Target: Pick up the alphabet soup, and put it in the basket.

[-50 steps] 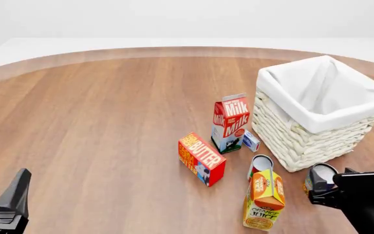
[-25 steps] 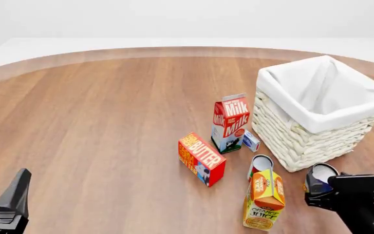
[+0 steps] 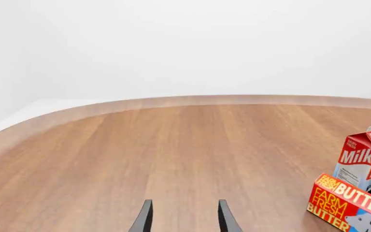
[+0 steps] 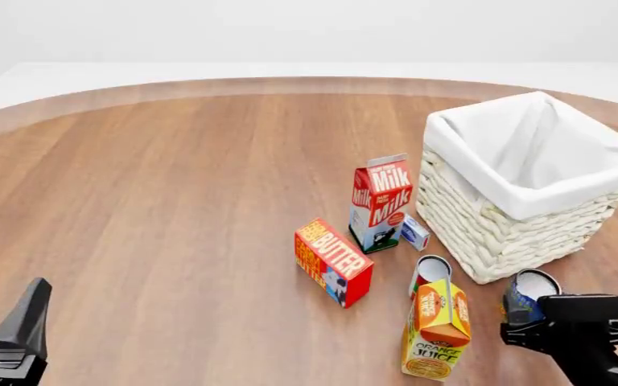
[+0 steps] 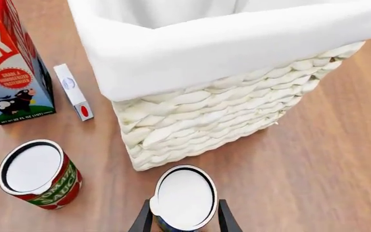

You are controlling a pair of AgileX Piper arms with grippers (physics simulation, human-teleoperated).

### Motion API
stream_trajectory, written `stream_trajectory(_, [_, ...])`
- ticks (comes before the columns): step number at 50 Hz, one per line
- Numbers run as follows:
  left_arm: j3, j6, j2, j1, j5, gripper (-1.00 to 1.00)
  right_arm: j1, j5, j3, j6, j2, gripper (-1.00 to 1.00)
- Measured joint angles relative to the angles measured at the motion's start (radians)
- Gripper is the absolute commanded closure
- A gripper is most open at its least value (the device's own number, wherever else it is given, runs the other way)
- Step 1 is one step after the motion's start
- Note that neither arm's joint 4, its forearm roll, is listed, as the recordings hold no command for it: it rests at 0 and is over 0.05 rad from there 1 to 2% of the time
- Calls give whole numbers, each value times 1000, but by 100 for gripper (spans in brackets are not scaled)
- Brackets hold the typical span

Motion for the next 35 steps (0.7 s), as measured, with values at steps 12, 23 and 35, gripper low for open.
stream_trajectory(12, [0, 0, 0, 0, 0, -100, 1, -32, 0, 12, 49, -100])
stream_trajectory(23, [0, 0, 0, 0, 0, -100, 8, -49, 0, 13, 76, 100])
stream_trajectory(35, [0, 0, 0, 0, 0, -100, 13, -47, 0, -1, 73, 100])
